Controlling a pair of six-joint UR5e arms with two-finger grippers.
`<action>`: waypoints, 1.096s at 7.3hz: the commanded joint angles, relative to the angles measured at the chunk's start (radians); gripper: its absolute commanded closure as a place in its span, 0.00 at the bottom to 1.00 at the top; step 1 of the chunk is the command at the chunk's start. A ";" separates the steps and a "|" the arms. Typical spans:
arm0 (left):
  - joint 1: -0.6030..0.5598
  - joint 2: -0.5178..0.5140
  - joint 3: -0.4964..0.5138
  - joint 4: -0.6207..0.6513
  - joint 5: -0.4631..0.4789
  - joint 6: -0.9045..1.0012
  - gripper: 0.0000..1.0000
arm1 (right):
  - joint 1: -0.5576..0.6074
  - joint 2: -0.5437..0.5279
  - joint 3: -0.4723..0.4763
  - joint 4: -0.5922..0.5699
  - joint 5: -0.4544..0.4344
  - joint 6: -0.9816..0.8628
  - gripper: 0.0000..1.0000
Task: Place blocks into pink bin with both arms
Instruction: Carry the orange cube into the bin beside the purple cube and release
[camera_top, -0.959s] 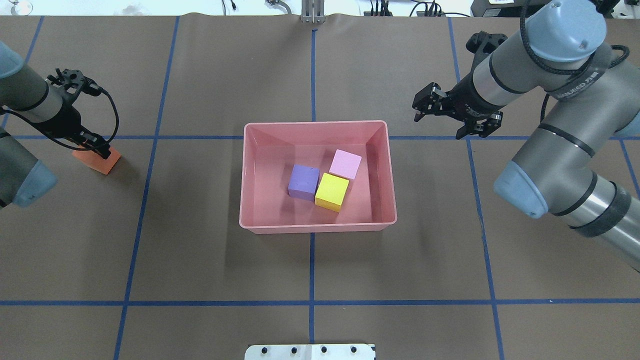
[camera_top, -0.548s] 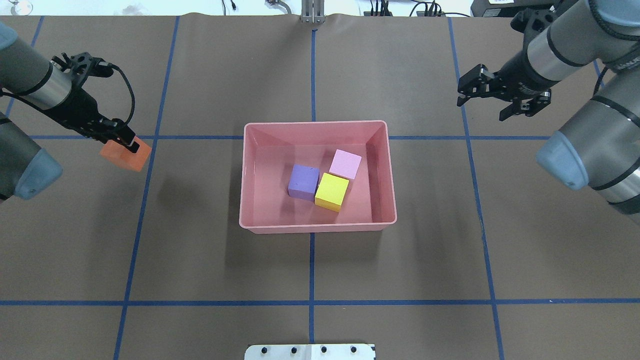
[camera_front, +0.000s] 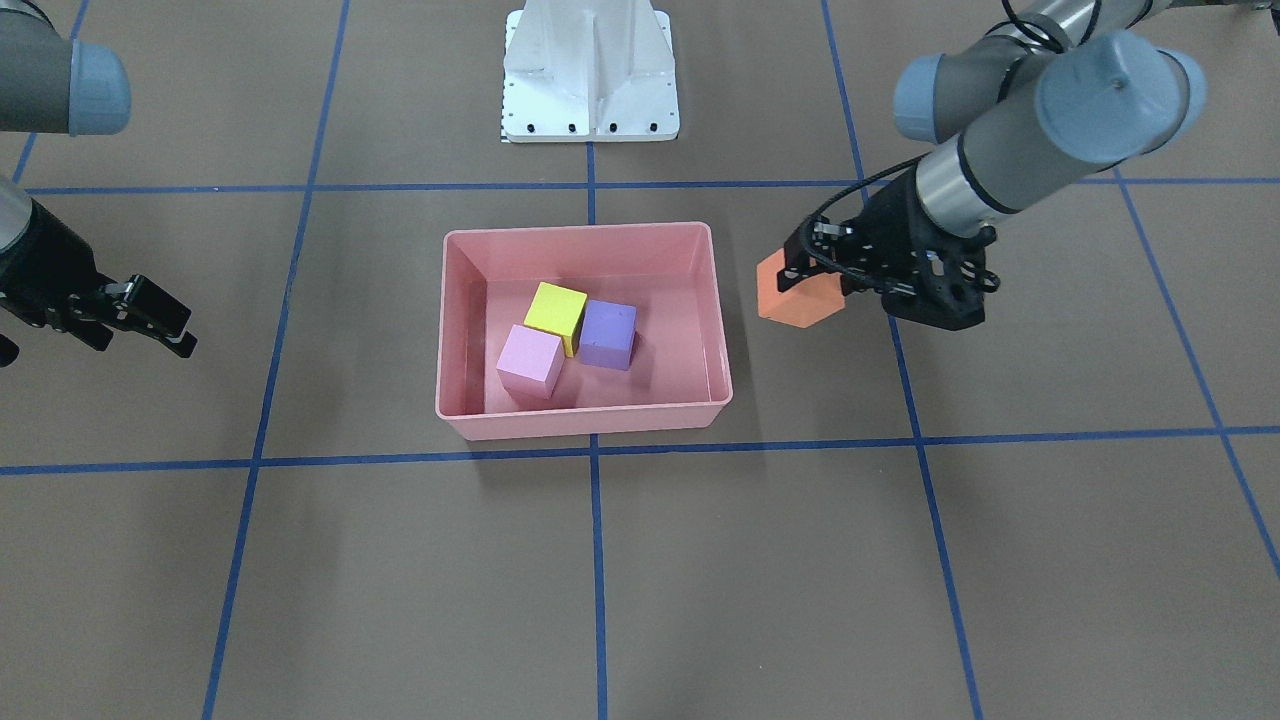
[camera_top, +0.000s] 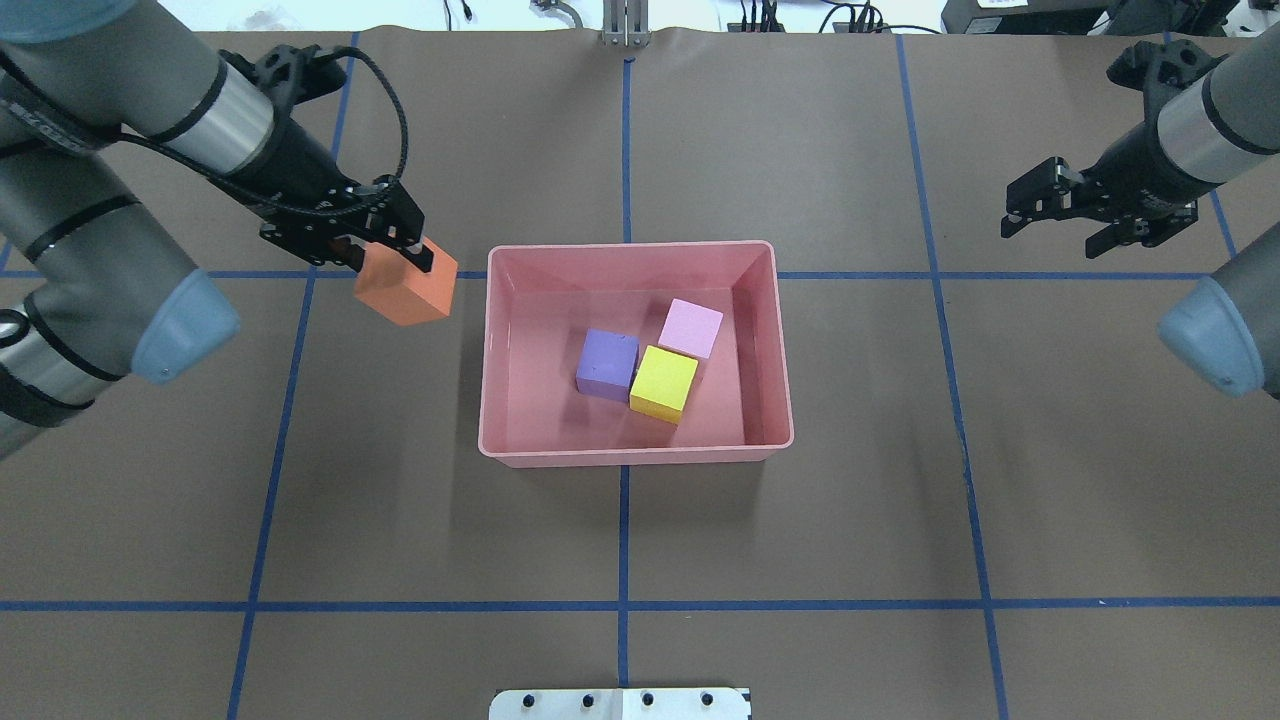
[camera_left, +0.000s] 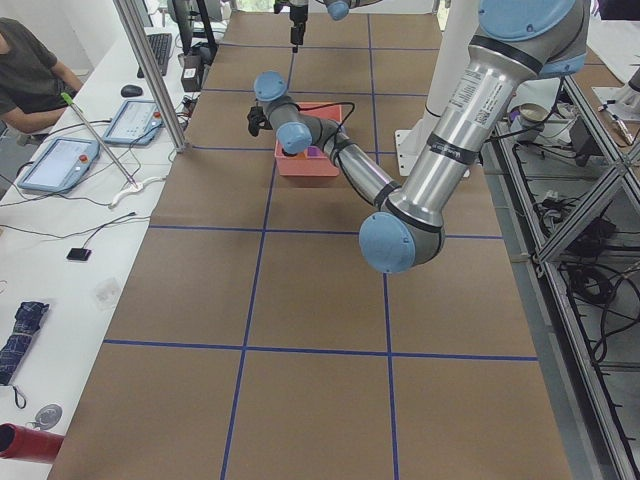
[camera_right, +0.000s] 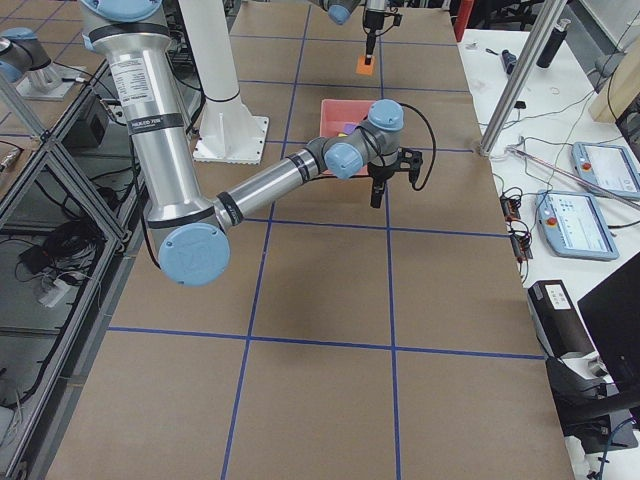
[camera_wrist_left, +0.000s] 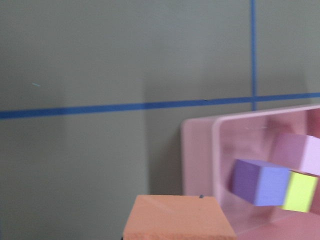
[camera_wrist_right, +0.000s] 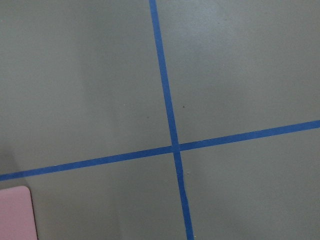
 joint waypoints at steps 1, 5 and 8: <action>0.153 -0.071 0.012 0.001 0.130 -0.108 0.62 | -0.002 -0.005 -0.005 0.001 -0.001 -0.002 0.00; 0.221 -0.057 -0.013 -0.001 0.255 -0.126 0.00 | 0.000 -0.004 -0.003 0.001 -0.001 -0.001 0.00; 0.096 0.236 -0.178 -0.001 0.228 0.054 0.00 | 0.019 -0.038 -0.002 0.002 -0.004 -0.060 0.00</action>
